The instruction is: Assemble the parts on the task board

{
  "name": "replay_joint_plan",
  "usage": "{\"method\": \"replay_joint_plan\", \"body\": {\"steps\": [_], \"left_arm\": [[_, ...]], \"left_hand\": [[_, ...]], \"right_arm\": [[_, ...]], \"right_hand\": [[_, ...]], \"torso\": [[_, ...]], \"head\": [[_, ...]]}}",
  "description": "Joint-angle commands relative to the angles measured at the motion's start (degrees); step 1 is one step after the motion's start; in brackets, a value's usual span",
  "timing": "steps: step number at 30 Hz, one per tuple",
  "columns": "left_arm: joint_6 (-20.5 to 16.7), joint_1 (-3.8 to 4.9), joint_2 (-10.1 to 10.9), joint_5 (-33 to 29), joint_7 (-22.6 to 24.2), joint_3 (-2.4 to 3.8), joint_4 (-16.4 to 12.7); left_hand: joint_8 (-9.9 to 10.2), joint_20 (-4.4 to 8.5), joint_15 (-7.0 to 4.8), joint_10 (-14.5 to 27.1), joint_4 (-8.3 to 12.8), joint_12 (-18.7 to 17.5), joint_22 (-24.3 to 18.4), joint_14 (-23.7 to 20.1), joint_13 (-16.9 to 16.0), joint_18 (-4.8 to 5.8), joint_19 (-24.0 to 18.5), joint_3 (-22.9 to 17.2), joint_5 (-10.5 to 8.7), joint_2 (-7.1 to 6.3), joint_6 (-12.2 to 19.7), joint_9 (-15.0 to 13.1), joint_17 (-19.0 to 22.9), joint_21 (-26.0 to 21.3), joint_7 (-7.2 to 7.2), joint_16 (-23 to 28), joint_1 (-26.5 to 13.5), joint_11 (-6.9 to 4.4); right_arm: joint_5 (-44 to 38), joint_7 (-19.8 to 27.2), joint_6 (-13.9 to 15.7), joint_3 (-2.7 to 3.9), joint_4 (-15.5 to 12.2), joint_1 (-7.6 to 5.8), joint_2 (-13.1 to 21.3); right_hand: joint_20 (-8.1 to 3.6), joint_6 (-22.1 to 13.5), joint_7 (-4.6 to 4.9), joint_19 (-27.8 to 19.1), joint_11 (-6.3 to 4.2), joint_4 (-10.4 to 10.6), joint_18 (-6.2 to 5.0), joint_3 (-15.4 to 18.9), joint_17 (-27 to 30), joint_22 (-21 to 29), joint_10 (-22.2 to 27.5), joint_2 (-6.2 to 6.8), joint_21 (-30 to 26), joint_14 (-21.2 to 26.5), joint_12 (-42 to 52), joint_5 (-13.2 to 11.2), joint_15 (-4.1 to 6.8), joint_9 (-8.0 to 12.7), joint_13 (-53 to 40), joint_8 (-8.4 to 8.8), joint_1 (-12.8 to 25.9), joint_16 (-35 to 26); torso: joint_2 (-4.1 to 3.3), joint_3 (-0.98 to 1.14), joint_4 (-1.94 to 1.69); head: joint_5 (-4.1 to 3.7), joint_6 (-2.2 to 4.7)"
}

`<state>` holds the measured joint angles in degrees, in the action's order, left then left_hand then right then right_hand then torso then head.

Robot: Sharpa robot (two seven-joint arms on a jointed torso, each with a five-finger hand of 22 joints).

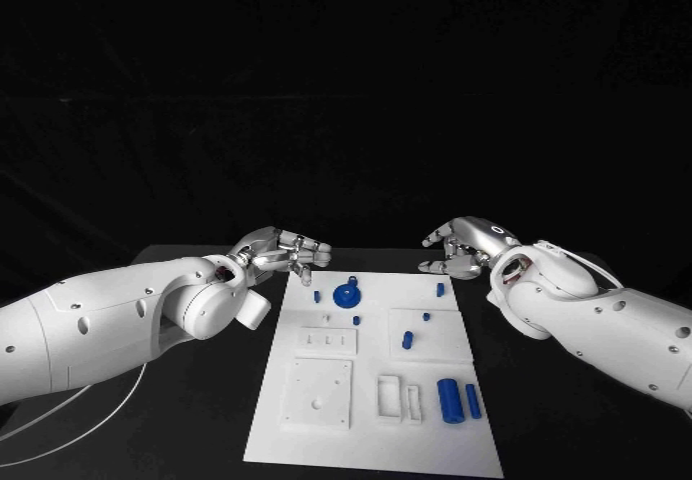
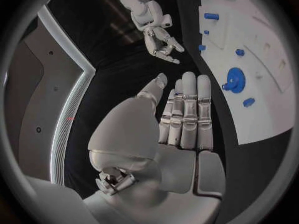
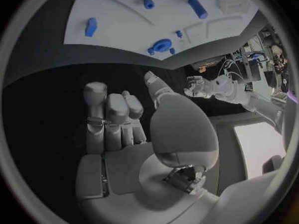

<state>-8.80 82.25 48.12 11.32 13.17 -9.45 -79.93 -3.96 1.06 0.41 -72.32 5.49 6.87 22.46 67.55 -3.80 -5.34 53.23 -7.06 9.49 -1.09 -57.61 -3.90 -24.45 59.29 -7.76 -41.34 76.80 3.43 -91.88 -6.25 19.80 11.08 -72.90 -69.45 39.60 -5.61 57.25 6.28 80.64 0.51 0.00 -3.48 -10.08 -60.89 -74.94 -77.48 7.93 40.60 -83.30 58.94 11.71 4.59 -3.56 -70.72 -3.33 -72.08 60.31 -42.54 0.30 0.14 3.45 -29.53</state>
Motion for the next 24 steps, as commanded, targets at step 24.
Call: {"method": "replay_joint_plan", "body": {"steps": [24], "left_arm": [[4.1, -0.12, 0.1, 0.1, 1.9, 0.05, 2.2]], "left_hand": [[0.0, -1.96, 1.65, 5.7, 0.3, -3.0, -5.4, 2.4, 0.2, -0.83, 0.6, 0.3, -0.03, 0.49, 0.9, 0.0, 5.6, -8.3, -0.67, 16.8, -0.5, 2.41]], "right_arm": [[7.3, 7.7, -6.0, 0.66, 11.0, 3.14, -1.5]], "right_hand": [[0.18, -1.7, -0.04, -0.3, -0.16, -4.6, 0.08, 2.0, 0.2, -4.6, 1.1, -1.93, -1.9, 0.1, -1.3, 2.2, -0.10, 0.0, 1.0, -0.15, -2.0, -1.5]], "torso": [[0.25, 0.64, 0.64]], "head": [[-0.97, -0.47]]}}
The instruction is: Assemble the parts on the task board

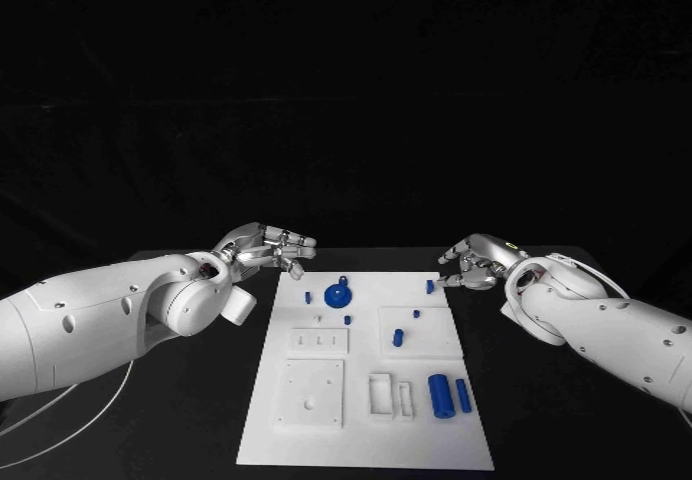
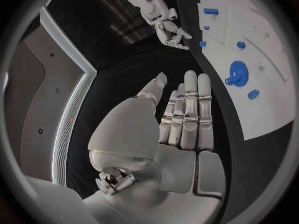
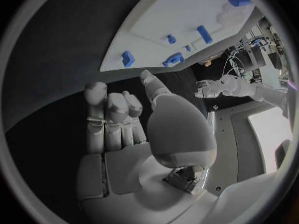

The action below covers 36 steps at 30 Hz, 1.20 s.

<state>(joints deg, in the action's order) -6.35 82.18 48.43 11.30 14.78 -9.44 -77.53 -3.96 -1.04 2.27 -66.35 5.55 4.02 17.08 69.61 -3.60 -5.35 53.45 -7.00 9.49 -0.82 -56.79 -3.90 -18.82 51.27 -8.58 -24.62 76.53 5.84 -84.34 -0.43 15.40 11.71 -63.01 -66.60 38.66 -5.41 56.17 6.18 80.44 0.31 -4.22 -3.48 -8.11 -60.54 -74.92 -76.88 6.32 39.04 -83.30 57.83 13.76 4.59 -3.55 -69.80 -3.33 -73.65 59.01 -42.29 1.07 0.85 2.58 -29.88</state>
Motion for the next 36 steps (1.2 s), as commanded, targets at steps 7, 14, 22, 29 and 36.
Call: {"method": "replay_joint_plan", "body": {"steps": [7, 14, 22, 29, 36], "left_arm": [[1.7, -0.11, -0.4, 0.2, 0.3, 0.05, -0.1], [1.6, -0.22, -0.6, 0.2, 0.1, 0.05, -0.1], [1.7, -0.44, -0.9, 0.2, -0.2, 0.04, -0.3], [1.7, -0.52, -1.0, 0.3, -0.4, 0.04, -0.6], [1.7, -0.53, -1.0, 0.3, -0.7, 0.04, -0.7]], "left_hand": [[0.0, 0.14, -0.16, 0.1, 0.2, -0.3, -0.1, 0.3, 0.1, -0.79, 0.4, 0.2, -0.05, 0.20, 0.0, 0.0, -0.2, -0.4, 0.12, 0.3, -0.3, 0.12], [0.1, 0.11, -0.12, 0.3, 0.2, -0.3, -0.1, 0.3, 0.0, -0.79, 0.4, 0.3, -0.06, 0.15, 0.0, 0.0, -0.3, -0.4, 0.10, 0.4, -0.3, 0.18], [0.1, 0.08, -0.09, 0.5, 0.3, -0.3, -0.1, 0.3, 0.0, -0.81, 0.4, 0.3, -0.03, 0.12, 0.1, 0.0, -0.5, -0.5, 0.07, 0.5, -0.2, 0.23], [0.0, 0.06, -0.08, 0.6, 0.3, -0.2, -0.2, 0.3, 0.0, -0.83, 0.3, 0.4, -0.03, 0.14, 0.2, 0.0, -0.6, -0.5, 0.05, 0.6, -0.2, 0.27], [0.1, 0.06, -0.07, 0.8, 0.4, -0.2, -0.1, 0.3, 0.0, -0.85, 0.4, 0.5, -0.01, 0.13, 0.3, 0.0, -0.8, -0.4, -0.01, 0.7, -0.1, 0.31]], "right_arm": [[-0.8, 2.3, -1.9, 0.03, 4.3, 0.77, -2.5], [-1.5, 2.5, -0.9, 0.03, 6.7, 1.90, -4.3], [-1.6, 2.4, 0.3, 0.04, 8.7, 2.45, -5.9], [-1.1, 2.6, 0.7, 0.04, 10.4, 2.65, -7.1], [-0.7, 2.7, 0.6, 0.04, 11.2, 2.74, -7.7]], "right_hand": [[-0.01, -1.2, 0.09, 0.0, 0.02, -1.0, 0.07, 0.2, -0.2, -4.6, 0.5, -0.46, -0.3, 0.1, -0.2, 0.3, -0.11, 0.0, 0.1, -0.17, -0.2, -0.2], [-0.01, -1.3, 0.22, -0.1, 0.12, -1.2, 0.06, 0.1, -0.2, -4.6, 0.5, -0.65, -0.4, 0.1, -0.2, 0.7, -0.14, 0.0, 0.1, -0.14, -0.2, -0.3], [0.07, -1.6, 0.39, 0.0, 0.21, -1.2, 0.01, -0.2, -0.3, -4.6, 0.5, -0.87, -0.3, 0.0, -0.1, 0.5, -0.22, 0.0, 0.0, -0.14, 0.1, -0.2], [0.11, -1.5, 0.45, 0.0, 0.24, -1.3, -0.05, -0.5, -0.5, -4.6, 0.5, -1.19, -0.3, 0.0, 0.0, 0.5, -0.26, 0.0, 0.0, -0.14, 0.4, -0.1], [0.18, -0.8, 0.44, 0.0, 0.23, -1.9, -0.11, -1.0, -0.5, -4.7, 0.5, -1.91, -0.2, 0.0, 0.1, 0.4, -0.31, 0.0, 0.0, -0.09, 0.9, -0.1]], "torso": [[-0.03, -0.12, -0.12], [-0.06, -0.07, -0.25], [-0.06, -0.12, -0.38], [-0.04, -0.10, -0.26], [0.01, -0.09, -0.29]], "head": [[-0.15, -0.16], [0.00, -0.42], [0.05, -0.40], [0.20, -0.57], [0.21, -0.70]]}}
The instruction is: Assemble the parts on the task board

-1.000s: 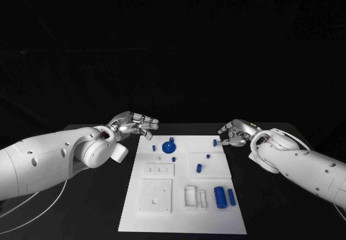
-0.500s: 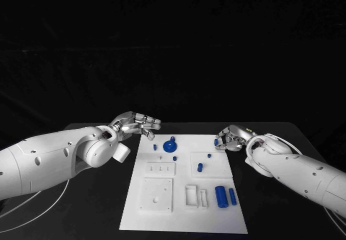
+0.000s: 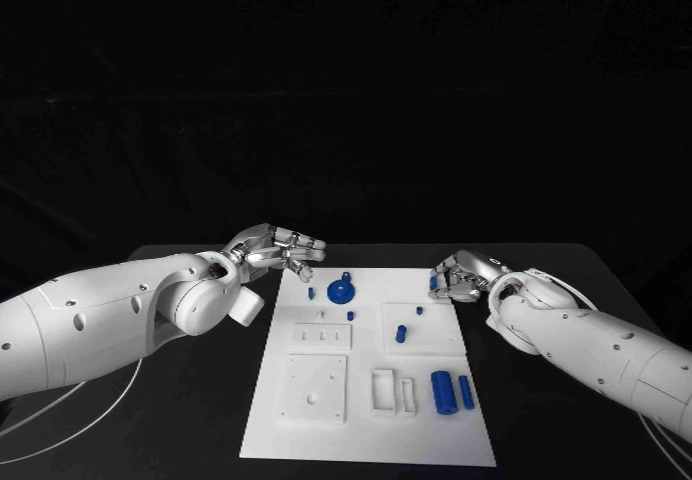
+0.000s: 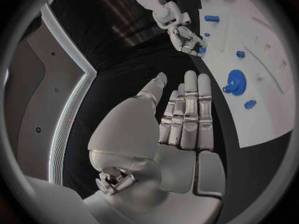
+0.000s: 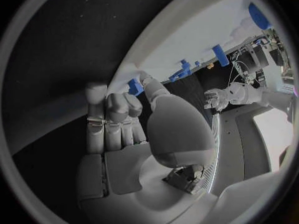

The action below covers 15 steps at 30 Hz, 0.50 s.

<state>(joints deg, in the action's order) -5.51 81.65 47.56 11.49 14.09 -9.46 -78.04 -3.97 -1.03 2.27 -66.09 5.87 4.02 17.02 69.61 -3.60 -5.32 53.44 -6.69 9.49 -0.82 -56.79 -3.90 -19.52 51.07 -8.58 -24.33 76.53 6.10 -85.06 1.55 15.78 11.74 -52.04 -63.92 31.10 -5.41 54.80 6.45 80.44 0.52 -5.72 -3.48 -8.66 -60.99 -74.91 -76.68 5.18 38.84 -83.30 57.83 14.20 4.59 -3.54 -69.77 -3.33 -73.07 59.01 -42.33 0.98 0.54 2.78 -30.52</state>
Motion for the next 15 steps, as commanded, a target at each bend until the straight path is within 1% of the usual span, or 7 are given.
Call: {"method": "replay_joint_plan", "body": {"steps": [1, 3, 8, 9, 12, 14, 15], "left_arm": [[0.8, 0.00, -0.1, 0.1, 0.0, 0.05, -0.2], [0.8, 0.00, -0.1, 0.1, 0.0, 0.05, -0.2], [0.8, 0.00, -0.2, 0.2, -0.1, 0.05, -0.2], [0.8, 0.00, -0.2, 0.2, -0.2, 0.05, -0.2], [0.8, 0.00, -0.3, 0.2, -0.2, 0.05, -0.1], [0.9, 0.00, -0.3, 0.3, -0.3, 0.05, -0.1], [0.9, 0.00, -0.3, 0.3, -0.3, 0.05, -0.1]], "left_hand": [[0.1, 0.04, -0.07, 0.5, 0.1, -0.3, -0.1, 0.3, 0.0, -0.88, 0.4, 0.2, -0.01, 0.13, 0.3, 0.0, -0.1, -0.2, -0.01, 0.4, -0.1, 0.05], [0.1, 0.04, -0.07, 0.5, 0.1, -0.3, -0.1, 0.3, 0.0, -0.88, 0.4, 0.2, -0.01, 0.13, 0.3, 0.0, -0.1, -0.2, -0.01, 0.4, -0.1, 0.05], [0.1, 0.03, -0.05, 0.6, 0.1, -0.3, -0.1, 0.3, 0.1, -0.89, 0.4, 0.2, -0.01, 0.12, 0.4, 0.0, -0.2, -0.2, -0.03, 0.4, -0.1, 0.09], [0.1, 0.03, -0.06, 0.6, 0.1, -0.2, -0.1, 0.3, 0.0, -0.90, 0.4, 0.2, -0.01, 0.10, 0.5, 0.0, -0.2, -0.2, -0.06, 0.4, -0.1, 0.09], [0.1, 0.02, -0.04, 0.7, 0.1, -0.3, -0.1, 0.4, 0.0, -0.91, 0.4, 0.3, -0.02, 0.07, 0.8, 0.0, -0.2, -0.2, -0.14, 0.5, -0.1, 0.14], [0.1, 0.00, -0.02, 0.8, 0.1, -0.3, -0.1, 0.4, 0.0, -0.91, 0.4, 0.3, -0.01, 0.06, 0.9, 0.0, -0.2, -0.2, -0.17, 0.5, -0.1, 0.16], [0.1, 0.00, -0.02, 0.8, 0.1, -0.3, -0.1, 0.4, 0.0, -0.91, 0.4, 0.3, -0.01, 0.06, 0.9, 0.0, -0.2, -0.2, -0.17, 0.5, -0.1, 0.16]], "right_arm": [[0.0, 0.7, 0.3, 0.02, 0.4, 0.06, -0.2], [0.1, 0.7, 0.3, 0.02, 0.6, 0.06, -0.3], [0.5, 0.7, 0.3, 0.02, 1.0, 0.07, -0.5], [0.5, 0.7, 0.3, 0.02, 1.0, 0.07, -0.5], [0.5, 0.7, 0.1, 0.02, 1.0, 0.07, -0.5], [0.5, 0.7, 0.0, 0.02, 1.0, 0.07, -0.6], [0.5, 0.7, -0.1, 0.02, 1.0, 0.07, -0.6]], "right_hand": [[0.19, 0.8, 0.18, 0.0, 0.02, -0.4, -0.12, -0.5, -0.1, -4.7, 0.3, -0.96, 0.0, 0.0, 0.1, -0.1, -0.31, 0.0, -0.1, -0.17, 0.4, -0.1], [0.19, 1.5, 0.22, 0.0, 0.03, -0.7, -0.13, -1.1, -0.1, -4.7, 0.3, -1.21, 0.1, 0.0, 0.1, -0.8, -0.31, 0.0, -0.1, -0.18, 0.4, -0.1], [0.21, 3.2, 0.28, 0.0, 0.03, -1.6, -0.18, -5.1, -0.1, -4.7, 0.3, -1.41, 0.2, 0.0, 0.2, -3.8, -0.31, -0.1, -0.1, -0.21, 0.8, -0.1], [0.21, 3.3, 0.26, -0.1, 0.02, -1.9, -0.18, -6.1, -0.1, -4.7, 0.3, -1.25, 0.2, 0.0, 0.2, -4.2, -0.30, -0.1, -0.1, -0.20, 1.0, -0.1], [0.19, 4.9, -0.06, -0.1, -0.14, -2.9, -0.21, -8.1, -0.1, -4.7, 0.3, -1.84, 0.3, 0.0, 0.3, -6.7, -0.23, -0.1, -0.1, -0.26, 0.5, -0.1], [0.17, 5.5, -0.18, -0.2, -0.19, -3.5, -0.21, -9.5, -0.1, -4.7, 0.3, -1.93, 0.3, 0.0, 0.3, -7.6, -0.20, -0.1, -0.2, -0.22, 0.6, -0.1], [0.14, 5.7, -0.20, -0.3, -0.20, -4.3, -0.21, -11.2, -0.1, -4.7, 0.3, -1.89, 0.5, 0.0, 0.4, -8.0, -0.18, -0.1, -0.2, -0.24, 1.3, -0.1]], "torso": [[0.04, -0.02, -0.01], [0.04, 0.00, 0.02], [0.04, 0.06, 0.08], [0.05, 0.06, 0.09], [0.04, 0.07, 0.10], [0.03, 0.08, 0.08], [0.03, 0.08, 0.08]], "head": [[0.02, -0.08], [0.03, -0.09], [0.06, -0.16], [0.08, -0.18], [0.12, -0.20], [0.12, -0.23], [0.10, -0.23]]}}
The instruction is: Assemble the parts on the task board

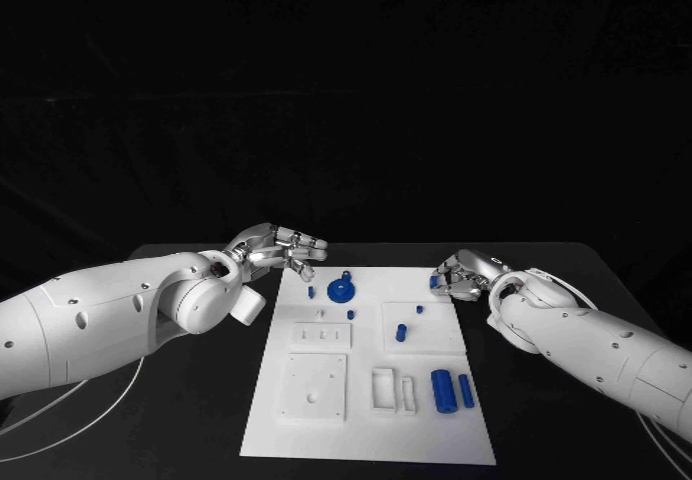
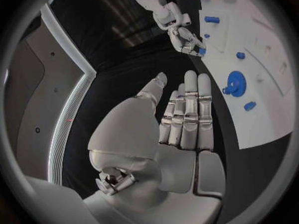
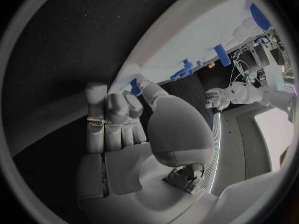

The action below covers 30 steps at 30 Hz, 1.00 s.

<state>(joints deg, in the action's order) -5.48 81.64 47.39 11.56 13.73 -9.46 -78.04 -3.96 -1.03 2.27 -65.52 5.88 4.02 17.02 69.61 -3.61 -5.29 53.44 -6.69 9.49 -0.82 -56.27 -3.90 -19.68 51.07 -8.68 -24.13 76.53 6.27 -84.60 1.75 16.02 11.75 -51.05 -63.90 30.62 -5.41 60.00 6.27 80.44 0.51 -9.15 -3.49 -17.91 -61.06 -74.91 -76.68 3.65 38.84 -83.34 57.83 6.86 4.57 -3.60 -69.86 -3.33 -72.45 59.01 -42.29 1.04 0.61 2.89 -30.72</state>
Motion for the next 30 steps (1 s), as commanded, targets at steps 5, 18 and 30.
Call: {"method": "replay_joint_plan", "body": {"steps": [5, 18, 30], "left_arm": [[0.9, 0.01, -0.2, 0.3, -0.1, 0.05, -0.1], [1.0, 0.01, -0.3, 0.4, -0.3, 0.05, -0.1], [1.1, 0.01, -0.4, 0.5, -0.4, 0.05, -0.1]], "left_hand": [[0.1, -0.01, -0.01, 0.3, 0.1, -0.3, -0.1, 0.4, 0.1, -0.95, 0.4, 0.4, -0.02, 0.07, 0.5, 0.0, -0.1, -0.2, -0.08, 0.3, -0.1, 0.02], [0.1, -0.03, 0.00, 0.5, 0.2, -0.2, -0.1, 0.5, 0.0, -0.98, 0.4, 0.6, -0.07, 0.06, 0.8, 0.0, -0.3, -0.2, -0.17, 0.3, 0.0, 0.07], [0.1, -0.02, -0.01, 0.8, 0.1, -0.2, -0.1, 0.5, 0.0, -1.00, 0.5, 0.9, -0.17, 0.10, 1.3, 0.0, -0.6, -0.1, -0.28, 0.0, 0.1, 0.15]], "right_arm": [[0.1, 0.5, -0.4, 0.00, 0.0, 0.06, -0.2], [0.1, 0.5, -0.5, 0.00, 0.0, 0.06, -0.5], [0.3, 0.4, -0.4, 0.00, 0.3, 0.06, -0.6]], "right_hand": [[0.13, 0.7, -0.02, -0.3, -0.21, -1.0, -0.21, -2.3, -0.1, -4.7, 0.3, -0.51, 0.6, 0.0, 0.4, -0.8, -0.15, -0.1, -0.1, -0.22, 0.6, -0.1], [0.16, 0.1, 0.03, -0.4, -0.14, -0.8, -0.20, 0.2, -0.1, -4.7, 0.2, -0.06, 0.8, 0.0, 0.3, 0.6, -0.18, -0.1, -0.1, -0.23, 0.9, -0.1], [0.19, -1.4, 0.38, -0.3, 0.01, 0.5, -0.18, 2.5, 0.0, -4.6, 0.5, -0.09, 0.4, 0.1, 0.0, 0.8, -0.25, -0.1, 0.1, -0.26, 0.3, -0.2]], "torso": [[-0.01, 0.07, 0.04], [0.02, 0.03, 0.00], [0.03, 0.03, 0.03]], "head": [[-0.01, -0.10], [-0.04, -0.16], [-0.07, -0.16]]}}
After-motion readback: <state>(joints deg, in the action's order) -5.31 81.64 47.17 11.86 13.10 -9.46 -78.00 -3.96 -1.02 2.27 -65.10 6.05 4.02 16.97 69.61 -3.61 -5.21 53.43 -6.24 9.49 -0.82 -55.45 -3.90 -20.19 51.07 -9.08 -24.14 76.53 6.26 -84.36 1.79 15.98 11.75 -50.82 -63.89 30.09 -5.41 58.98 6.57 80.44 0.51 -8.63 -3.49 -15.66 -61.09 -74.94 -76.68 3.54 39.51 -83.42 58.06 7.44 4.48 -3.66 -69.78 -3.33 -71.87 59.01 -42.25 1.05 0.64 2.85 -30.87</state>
